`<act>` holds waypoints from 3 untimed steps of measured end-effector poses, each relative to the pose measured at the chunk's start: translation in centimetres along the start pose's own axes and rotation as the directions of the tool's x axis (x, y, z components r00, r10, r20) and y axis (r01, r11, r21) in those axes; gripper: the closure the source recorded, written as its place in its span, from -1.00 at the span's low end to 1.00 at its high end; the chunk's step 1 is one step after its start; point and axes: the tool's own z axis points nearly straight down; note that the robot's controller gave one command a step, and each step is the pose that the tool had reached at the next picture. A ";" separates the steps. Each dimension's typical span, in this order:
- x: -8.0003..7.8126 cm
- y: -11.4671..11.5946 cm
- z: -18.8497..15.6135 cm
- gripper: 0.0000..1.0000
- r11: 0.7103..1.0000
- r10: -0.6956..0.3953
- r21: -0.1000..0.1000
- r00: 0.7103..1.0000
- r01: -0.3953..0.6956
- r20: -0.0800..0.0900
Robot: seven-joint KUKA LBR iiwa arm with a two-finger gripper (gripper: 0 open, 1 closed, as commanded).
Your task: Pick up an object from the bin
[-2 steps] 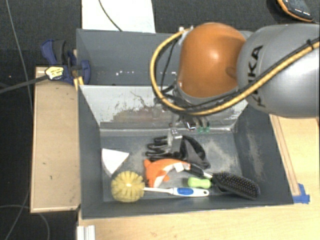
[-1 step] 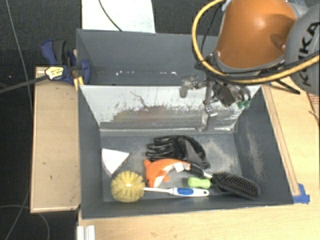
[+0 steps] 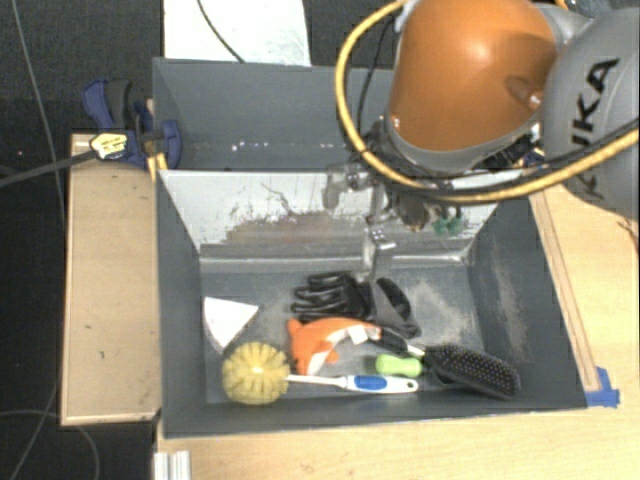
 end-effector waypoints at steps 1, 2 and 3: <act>0.5 -2.8 7.8 -1.00 0.999 -0.049 0.009 0.999 0.049 0.009; 1.5 0.7 6.5 -1.00 0.986 0.168 -0.003 0.986 -0.168 0.009; 0.5 -3.4 10.9 -1.00 0.997 0.078 0.009 0.997 -0.078 0.009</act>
Offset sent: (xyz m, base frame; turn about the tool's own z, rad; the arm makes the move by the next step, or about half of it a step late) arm -0.0168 0.0041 -0.0654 0.1687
